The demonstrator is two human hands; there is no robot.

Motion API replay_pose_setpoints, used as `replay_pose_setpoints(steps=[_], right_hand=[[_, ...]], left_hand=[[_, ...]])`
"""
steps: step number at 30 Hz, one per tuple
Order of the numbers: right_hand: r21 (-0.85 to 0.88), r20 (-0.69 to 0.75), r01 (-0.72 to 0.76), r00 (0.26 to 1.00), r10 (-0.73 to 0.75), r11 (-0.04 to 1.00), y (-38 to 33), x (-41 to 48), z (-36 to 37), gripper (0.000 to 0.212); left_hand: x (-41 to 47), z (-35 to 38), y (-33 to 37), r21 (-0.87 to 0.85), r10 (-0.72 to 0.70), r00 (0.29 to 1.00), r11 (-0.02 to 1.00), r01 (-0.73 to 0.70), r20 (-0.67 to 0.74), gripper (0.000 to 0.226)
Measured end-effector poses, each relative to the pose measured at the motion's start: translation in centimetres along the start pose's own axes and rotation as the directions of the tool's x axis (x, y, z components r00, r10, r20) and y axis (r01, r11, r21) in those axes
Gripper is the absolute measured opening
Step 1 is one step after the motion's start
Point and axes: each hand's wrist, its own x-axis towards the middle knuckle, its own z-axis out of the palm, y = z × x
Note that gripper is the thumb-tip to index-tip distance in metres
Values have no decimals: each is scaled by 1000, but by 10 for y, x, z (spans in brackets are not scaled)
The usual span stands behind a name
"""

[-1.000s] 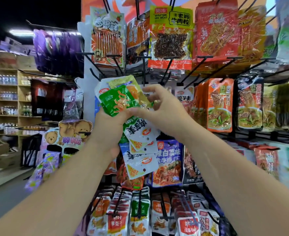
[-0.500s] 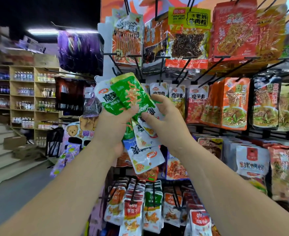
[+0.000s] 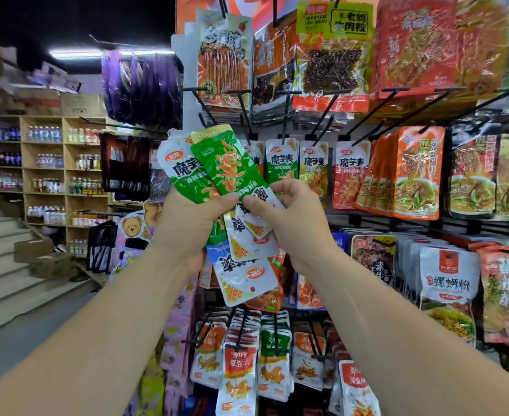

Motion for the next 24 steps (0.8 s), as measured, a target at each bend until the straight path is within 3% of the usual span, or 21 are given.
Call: replay_pose_setpoints(steps=[7,14,18,24], right_hand=[[-48,32,-10,999,12,999,-4,2,-4,39],[78,82,-23,997,16,997,3,2,-6,22],[127,72,-93,994,85,988,7,0,-6,24],[92,46,-78,996,75,993,6,0,-14,30]], left_hand=[[-1,-3,6,20,-11,999,1000,10,50,35],[-3,-5,7,-22,-38,995,999,40,89,38],[-1,-6,5,42,-25,998,999,23,58,38],[1,-7,7,114,31,998,993,-38,58,40]])
